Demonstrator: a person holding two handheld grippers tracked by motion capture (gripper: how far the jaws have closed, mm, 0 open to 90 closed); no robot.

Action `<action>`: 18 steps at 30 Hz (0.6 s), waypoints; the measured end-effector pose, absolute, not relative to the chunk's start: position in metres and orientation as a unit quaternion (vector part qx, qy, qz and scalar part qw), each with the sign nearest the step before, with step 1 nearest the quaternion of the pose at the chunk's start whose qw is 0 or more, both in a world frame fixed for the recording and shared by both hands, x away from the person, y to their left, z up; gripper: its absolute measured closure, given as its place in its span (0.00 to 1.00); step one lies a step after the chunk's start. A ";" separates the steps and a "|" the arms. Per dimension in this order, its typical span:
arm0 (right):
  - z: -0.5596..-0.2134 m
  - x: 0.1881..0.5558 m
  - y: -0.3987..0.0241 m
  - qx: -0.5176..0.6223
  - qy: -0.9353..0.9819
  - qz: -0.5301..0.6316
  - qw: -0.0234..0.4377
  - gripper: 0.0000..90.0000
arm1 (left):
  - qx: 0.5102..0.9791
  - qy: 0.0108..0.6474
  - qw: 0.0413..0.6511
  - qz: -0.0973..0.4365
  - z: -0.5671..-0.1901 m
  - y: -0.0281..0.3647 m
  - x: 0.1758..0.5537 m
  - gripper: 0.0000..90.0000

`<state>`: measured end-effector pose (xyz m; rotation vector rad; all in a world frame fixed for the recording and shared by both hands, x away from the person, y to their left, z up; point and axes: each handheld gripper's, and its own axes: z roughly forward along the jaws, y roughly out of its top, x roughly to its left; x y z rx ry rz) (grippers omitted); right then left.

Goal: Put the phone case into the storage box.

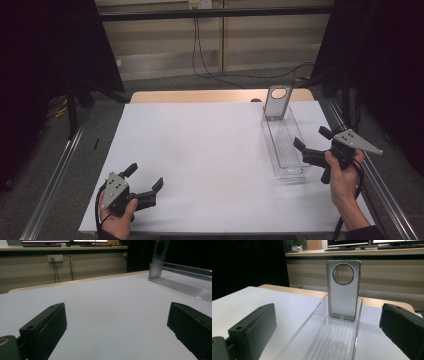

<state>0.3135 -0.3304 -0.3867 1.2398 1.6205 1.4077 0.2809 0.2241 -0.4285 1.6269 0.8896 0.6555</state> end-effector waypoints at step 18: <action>-0.403 0.278 -0.328 0.466 0.629 0.528 0.329 0.00 | 0.680 0.385 0.556 0.283 -0.428 0.228 0.278 0.03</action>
